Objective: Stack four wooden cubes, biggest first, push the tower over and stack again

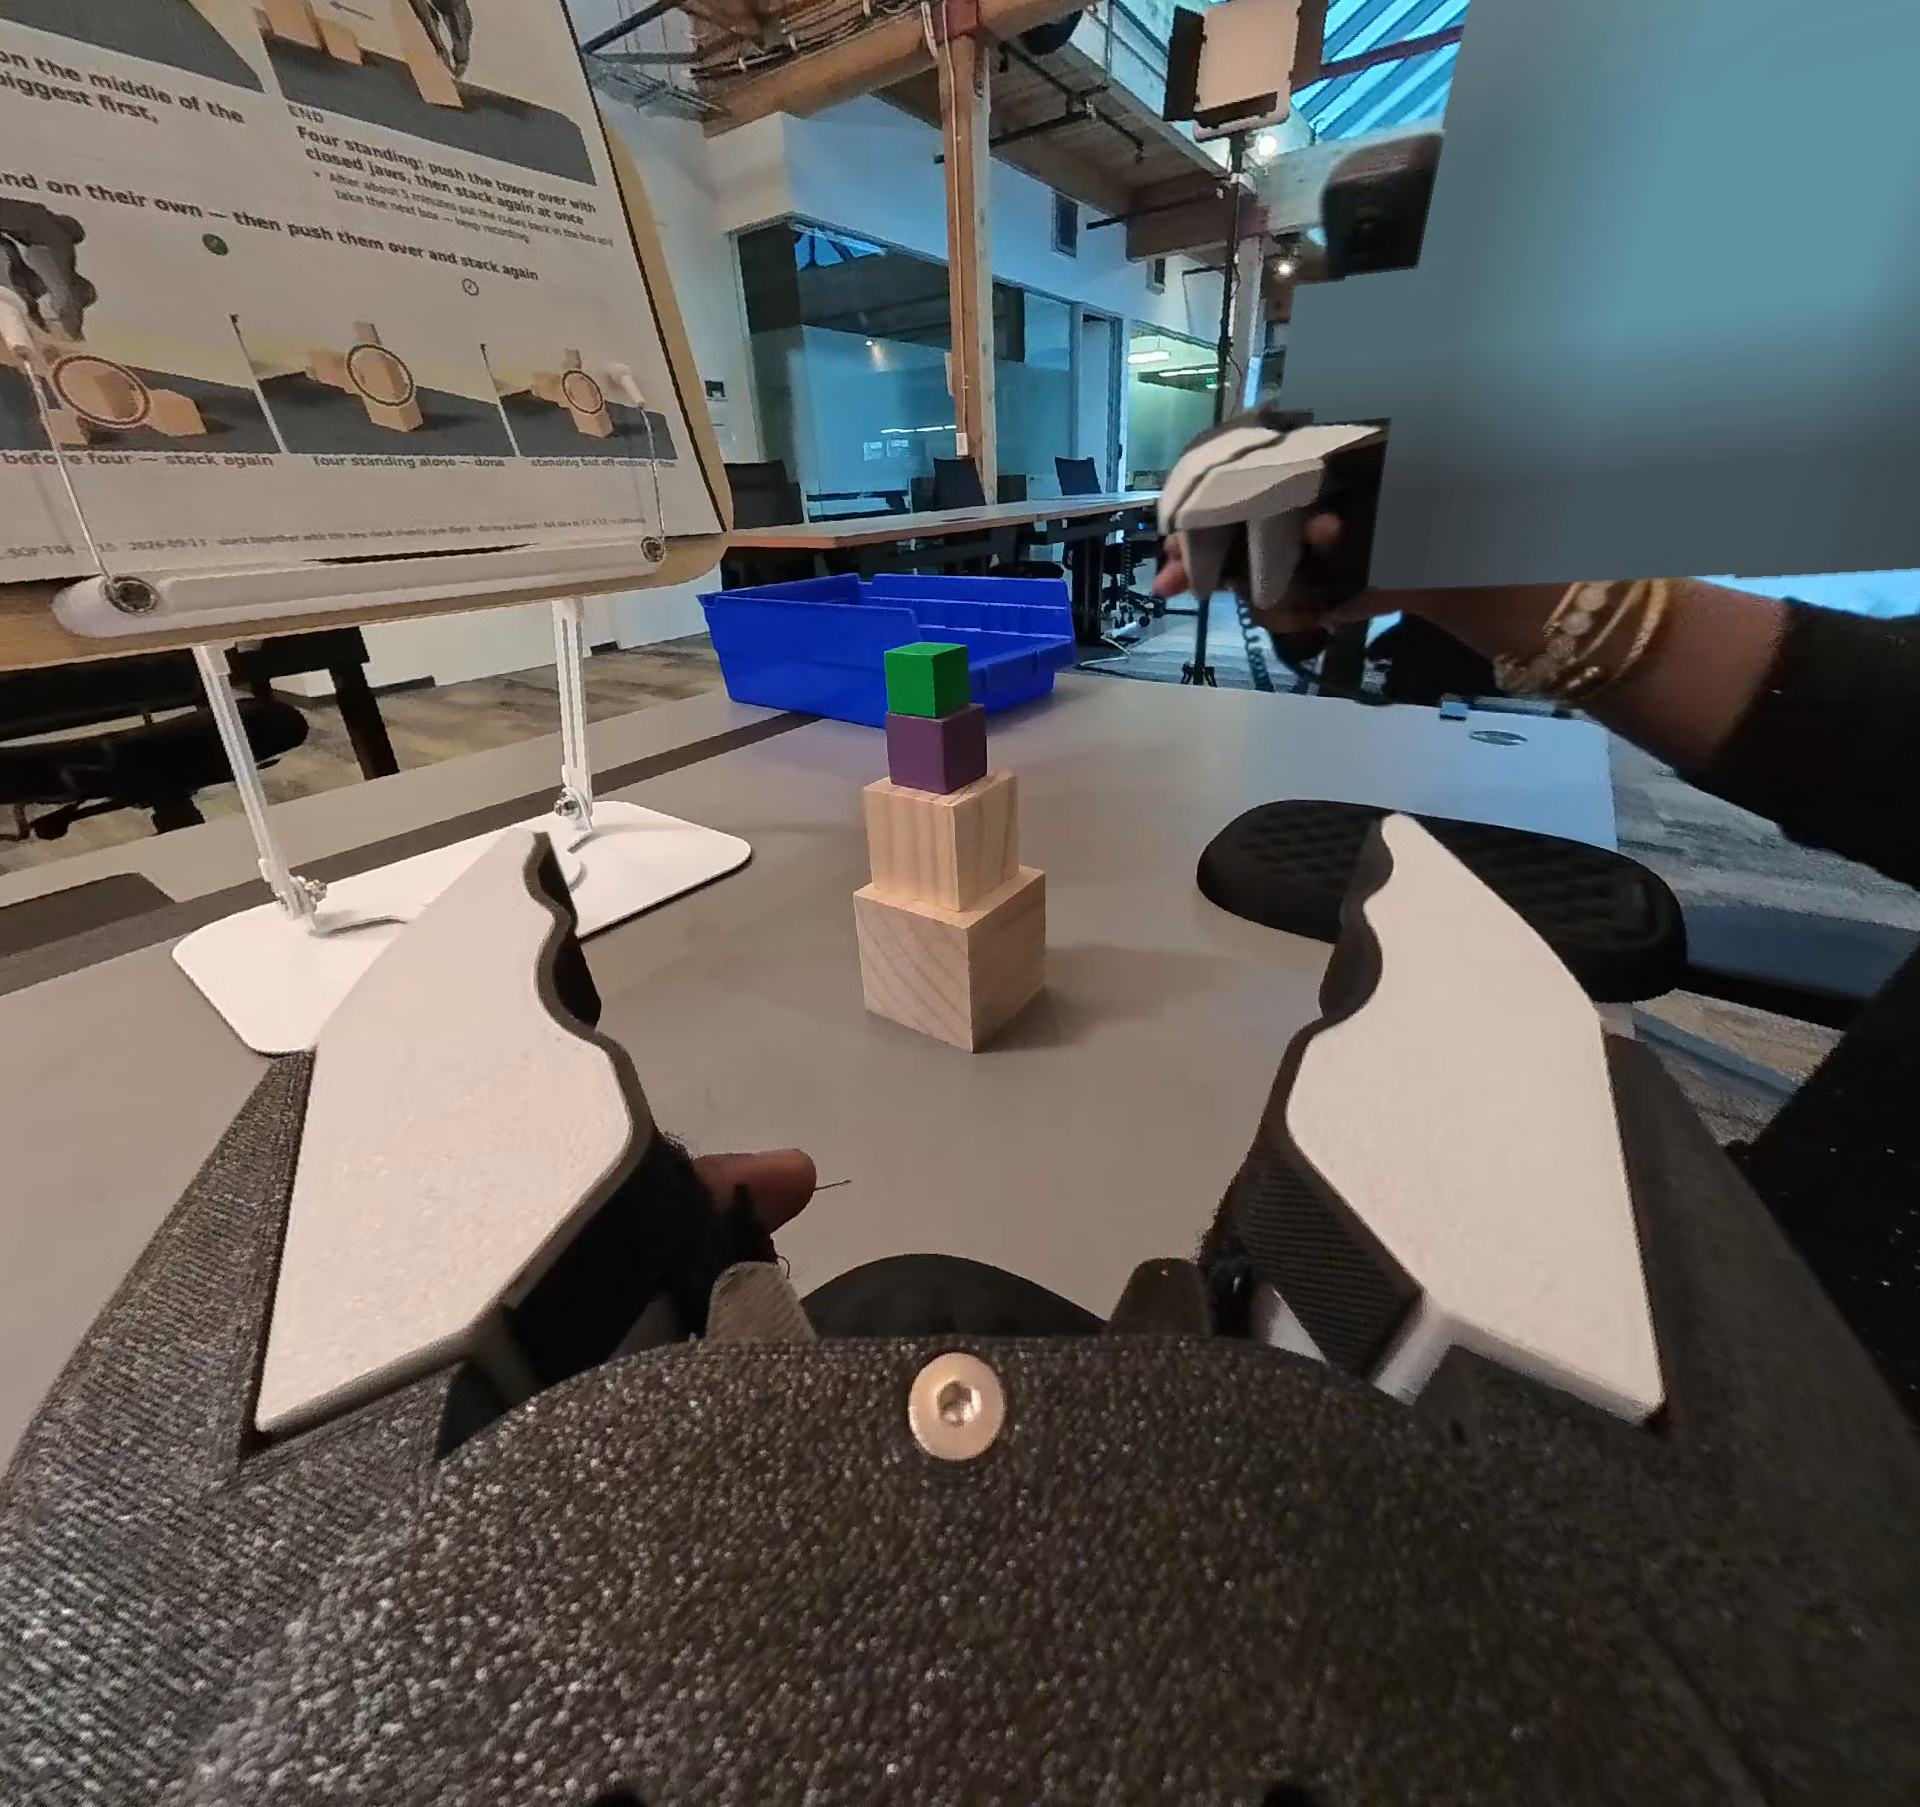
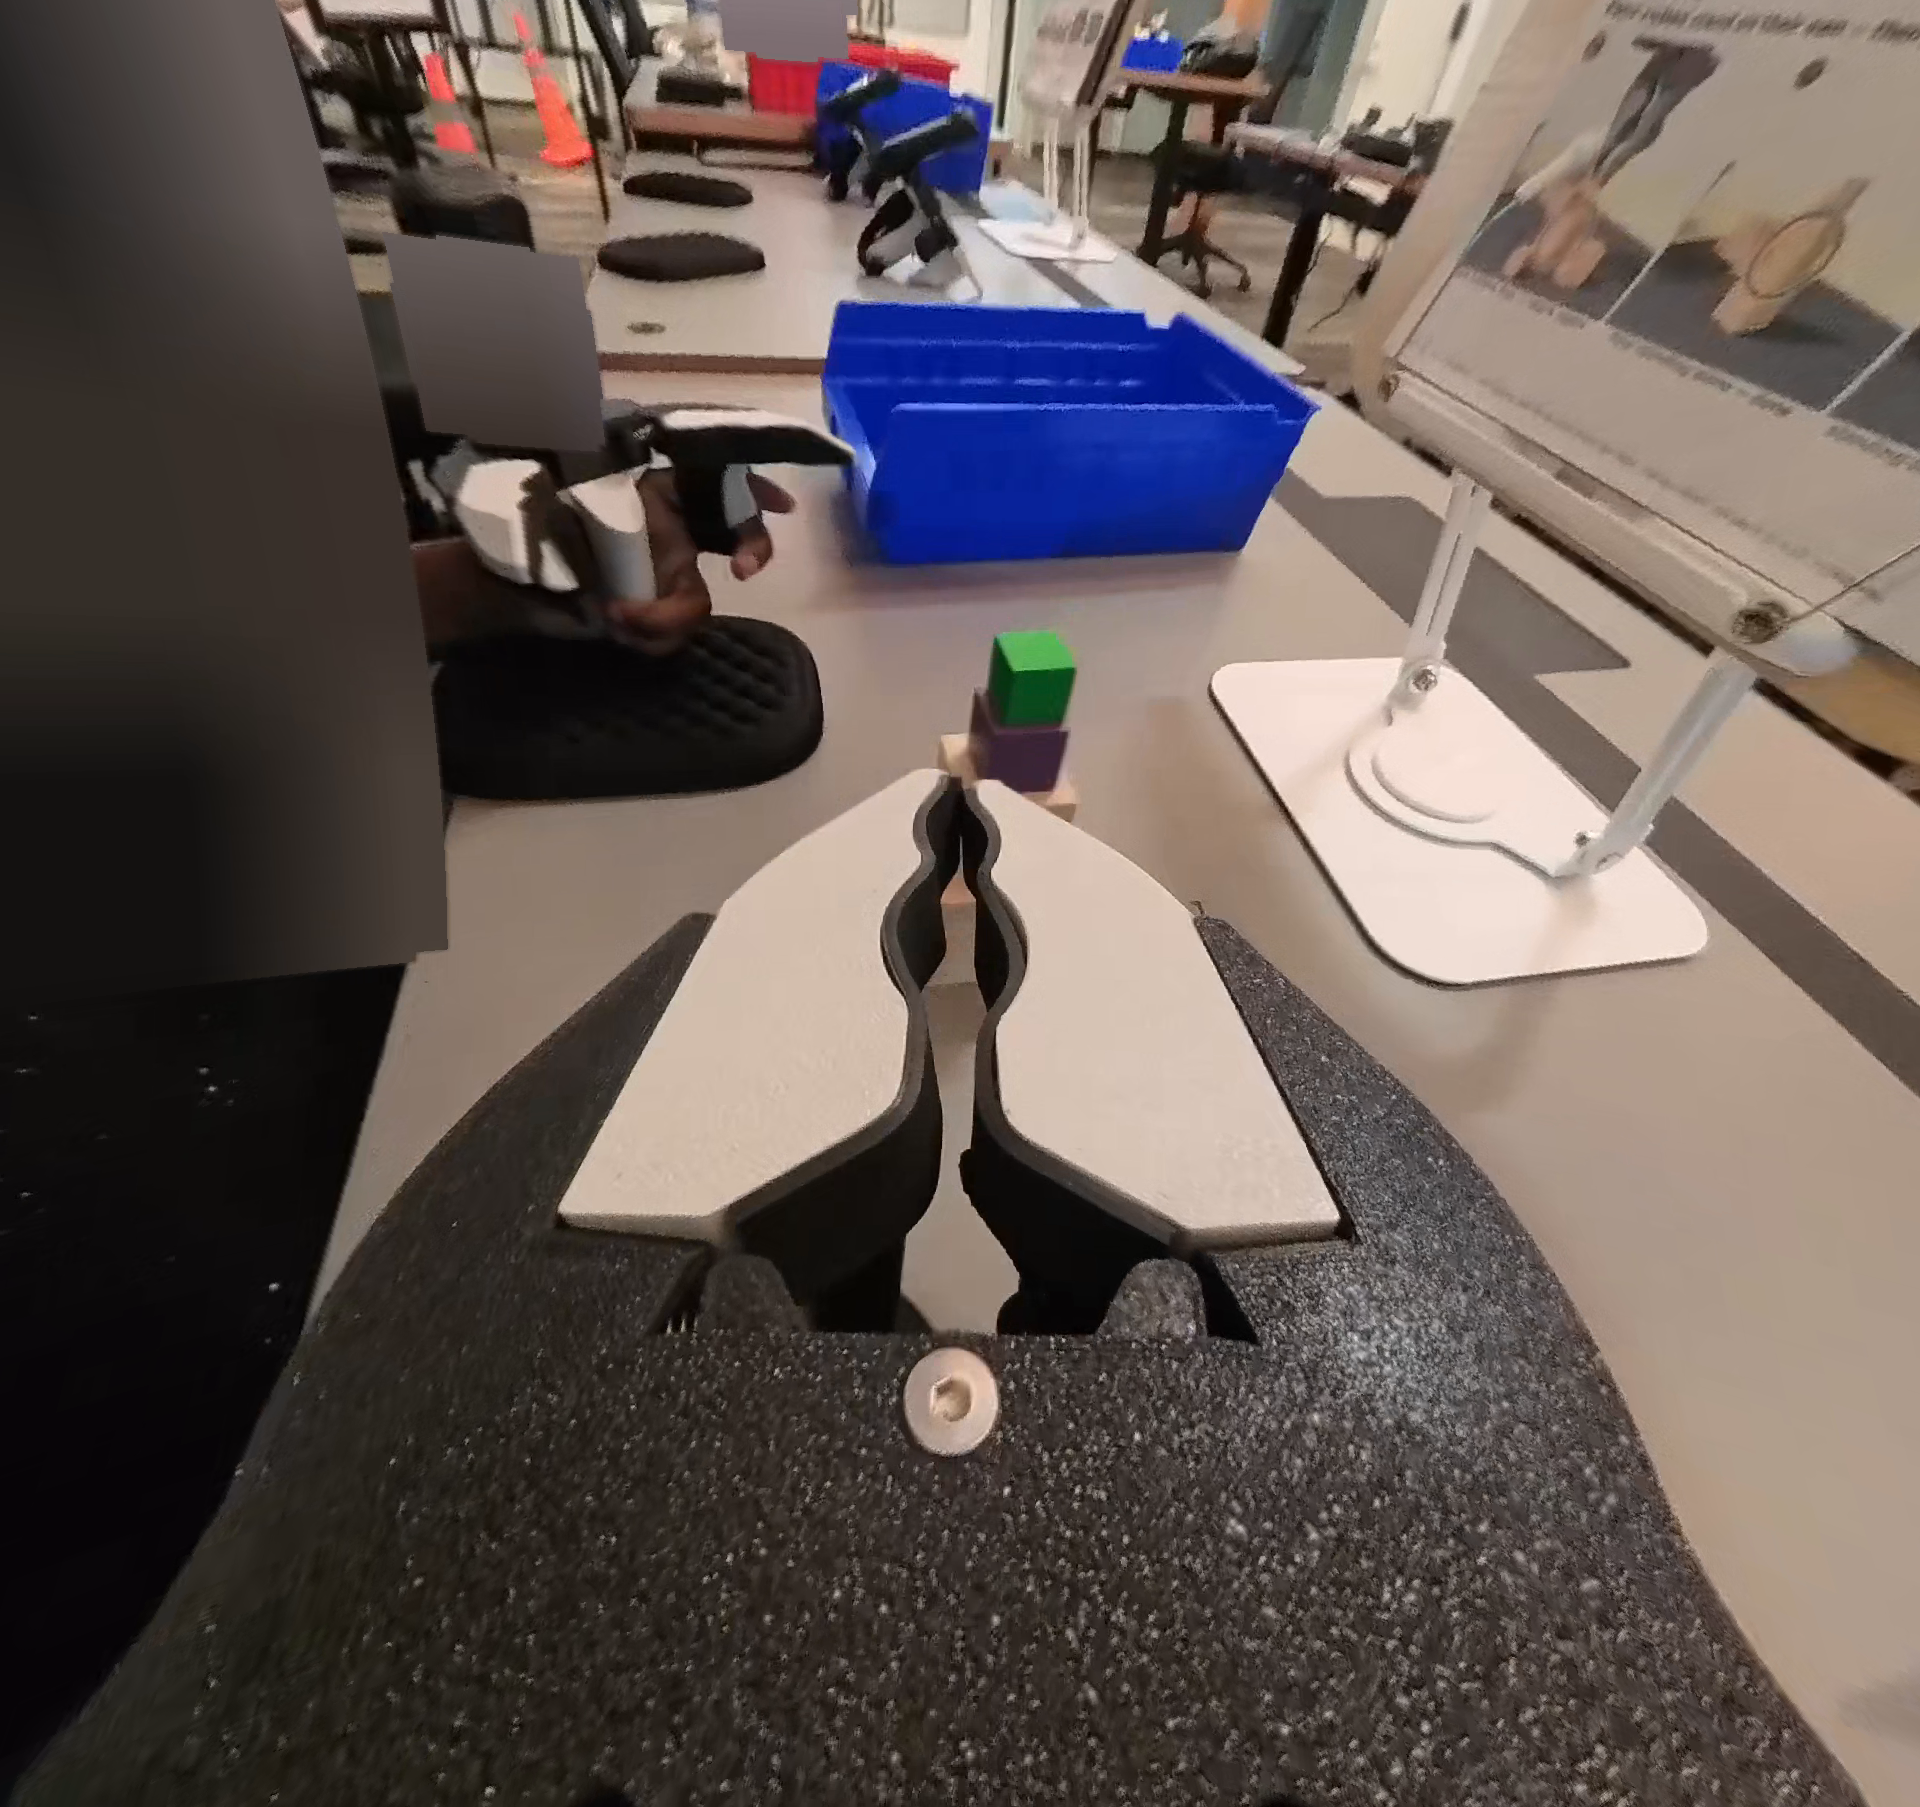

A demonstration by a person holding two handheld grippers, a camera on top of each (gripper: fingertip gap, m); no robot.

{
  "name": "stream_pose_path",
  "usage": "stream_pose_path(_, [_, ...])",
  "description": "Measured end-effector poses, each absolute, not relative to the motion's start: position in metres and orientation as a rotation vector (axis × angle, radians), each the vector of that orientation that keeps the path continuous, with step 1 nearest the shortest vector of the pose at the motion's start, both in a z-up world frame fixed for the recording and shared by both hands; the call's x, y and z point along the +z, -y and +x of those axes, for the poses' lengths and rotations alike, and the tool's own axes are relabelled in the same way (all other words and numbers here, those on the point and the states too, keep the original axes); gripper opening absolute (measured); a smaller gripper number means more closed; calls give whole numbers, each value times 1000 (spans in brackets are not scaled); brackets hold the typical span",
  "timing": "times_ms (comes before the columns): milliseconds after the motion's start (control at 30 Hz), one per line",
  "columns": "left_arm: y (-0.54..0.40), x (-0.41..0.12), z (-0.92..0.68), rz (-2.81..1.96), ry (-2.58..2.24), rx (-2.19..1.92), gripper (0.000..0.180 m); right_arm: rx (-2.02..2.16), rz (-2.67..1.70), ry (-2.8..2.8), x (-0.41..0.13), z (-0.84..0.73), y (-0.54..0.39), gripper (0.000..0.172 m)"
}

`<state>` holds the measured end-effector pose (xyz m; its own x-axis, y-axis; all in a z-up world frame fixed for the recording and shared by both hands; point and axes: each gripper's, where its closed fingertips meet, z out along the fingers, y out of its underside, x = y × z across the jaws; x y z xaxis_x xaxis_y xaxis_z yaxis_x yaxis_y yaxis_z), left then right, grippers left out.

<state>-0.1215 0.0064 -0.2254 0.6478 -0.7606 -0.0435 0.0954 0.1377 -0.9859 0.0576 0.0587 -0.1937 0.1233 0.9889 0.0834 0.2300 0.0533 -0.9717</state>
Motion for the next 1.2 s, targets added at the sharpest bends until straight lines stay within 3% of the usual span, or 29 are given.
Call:
stream_pose_path(700, [-8,-222,-127,-1280,-591,-709,133,745,-1599,1820,-282,-8,-93,0])
stream_pose_path(1200, [-8,-221,-127,-1276,-591,-706,131,761,-1544,1831,-271,-35,-91,0])
